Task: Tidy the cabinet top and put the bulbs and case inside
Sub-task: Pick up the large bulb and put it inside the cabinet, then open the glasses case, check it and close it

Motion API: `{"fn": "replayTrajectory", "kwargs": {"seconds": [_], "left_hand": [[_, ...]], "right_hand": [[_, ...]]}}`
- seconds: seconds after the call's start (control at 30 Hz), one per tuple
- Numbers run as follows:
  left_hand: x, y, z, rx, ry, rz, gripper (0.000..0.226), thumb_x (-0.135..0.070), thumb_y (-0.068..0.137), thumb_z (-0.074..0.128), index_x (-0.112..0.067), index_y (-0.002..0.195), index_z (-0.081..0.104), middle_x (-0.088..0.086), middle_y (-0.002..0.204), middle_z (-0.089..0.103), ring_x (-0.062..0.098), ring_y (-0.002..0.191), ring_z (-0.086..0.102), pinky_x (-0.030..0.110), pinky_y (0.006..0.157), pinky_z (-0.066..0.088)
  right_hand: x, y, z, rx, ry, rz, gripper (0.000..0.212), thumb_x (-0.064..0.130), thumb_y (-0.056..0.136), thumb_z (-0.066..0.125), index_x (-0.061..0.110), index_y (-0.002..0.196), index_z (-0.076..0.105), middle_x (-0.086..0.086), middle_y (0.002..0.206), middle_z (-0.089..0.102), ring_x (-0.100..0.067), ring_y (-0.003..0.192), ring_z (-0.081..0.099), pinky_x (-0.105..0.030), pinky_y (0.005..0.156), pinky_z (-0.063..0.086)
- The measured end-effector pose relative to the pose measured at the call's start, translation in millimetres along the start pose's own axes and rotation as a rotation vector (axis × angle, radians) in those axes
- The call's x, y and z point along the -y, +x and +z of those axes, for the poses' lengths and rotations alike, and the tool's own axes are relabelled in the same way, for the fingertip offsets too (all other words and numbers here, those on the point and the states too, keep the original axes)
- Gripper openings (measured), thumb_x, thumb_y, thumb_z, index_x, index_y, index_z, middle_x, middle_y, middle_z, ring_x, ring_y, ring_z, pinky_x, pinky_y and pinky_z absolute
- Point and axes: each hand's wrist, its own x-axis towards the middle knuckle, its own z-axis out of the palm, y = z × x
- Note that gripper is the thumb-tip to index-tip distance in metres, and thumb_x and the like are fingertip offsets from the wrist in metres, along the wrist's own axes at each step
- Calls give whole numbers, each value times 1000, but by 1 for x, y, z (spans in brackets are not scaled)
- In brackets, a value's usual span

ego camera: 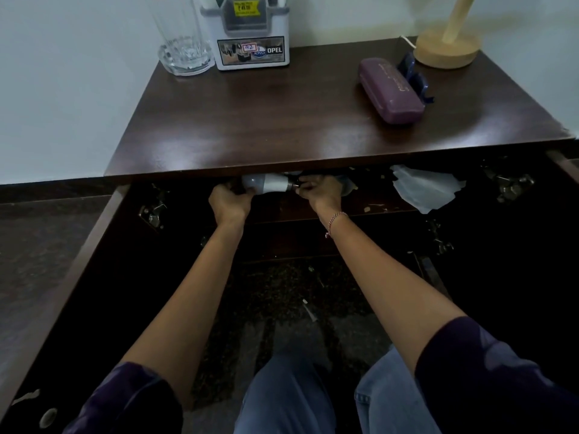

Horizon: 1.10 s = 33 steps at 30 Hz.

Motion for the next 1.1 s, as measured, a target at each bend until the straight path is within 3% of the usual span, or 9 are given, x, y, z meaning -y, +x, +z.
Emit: {"fn": "replayTrajectory", "kwargs": {"seconds": [0.1,0.27,0.47,0.63,0.73,0.9,1.03,1.1], "left_hand": [[4,-6,-5,22,-21,42,39,-7,77,70,5,113,60,21,115,66,31,108,62,38,96,49],[1,-20,-7,-1,-118,-18,38,-2,77,70,3,112,58,19,117,63,28,111,60,42,100,48],[2,-67,-12,15,-69,48,38,-8,80,69,-8,117,61,2,106,66,12,97,61,21,85,44],[-11,-104,-18,147,64,243,25,-10,82,67,-11,106,68,-3,90,70,12,89,67,29,90,52],[-30,-119,-18,212,64,335,16,-13,81,68,-14,97,72,2,87,74,14,83,69,36,84,57],[-74,-137,-13,247,65,523,11,-19,80,68,-16,89,74,-2,77,73,8,73,68,26,75,57],[-106,-139,-6,248,77,663,11,-19,80,68,-13,87,75,-5,72,70,-6,61,59,2,62,45],[-123,-136,2,240,70,699,12,-17,79,68,-11,88,74,0,77,73,0,63,60,6,65,45]], "right_hand": [[-1,-3,-2,10,21,29,39,-5,77,68,0,115,62,-21,110,67,-28,106,63,-24,89,47],[-1,-16,-12,40,13,15,42,-2,79,67,2,120,59,-18,114,66,-26,108,62,-20,85,44],[14,-44,-31,20,23,-46,38,-2,81,66,0,118,60,-18,109,68,-25,105,63,-15,85,42],[22,-77,-62,-41,-36,-164,25,0,84,61,6,108,68,-11,98,71,-6,80,63,-3,70,47],[30,-96,-77,-52,-20,-211,24,3,91,51,9,103,70,-7,91,72,-3,72,66,-6,70,53],[61,-116,-105,-165,20,-337,28,3,91,46,12,94,73,8,78,67,3,70,66,-10,71,55],[91,-115,-129,-260,54,-443,28,1,89,47,11,93,73,1,80,69,-2,72,67,-12,71,56],[103,-106,-141,-330,11,-481,27,4,88,49,14,94,74,-4,86,72,-6,76,68,-20,76,57]]}}
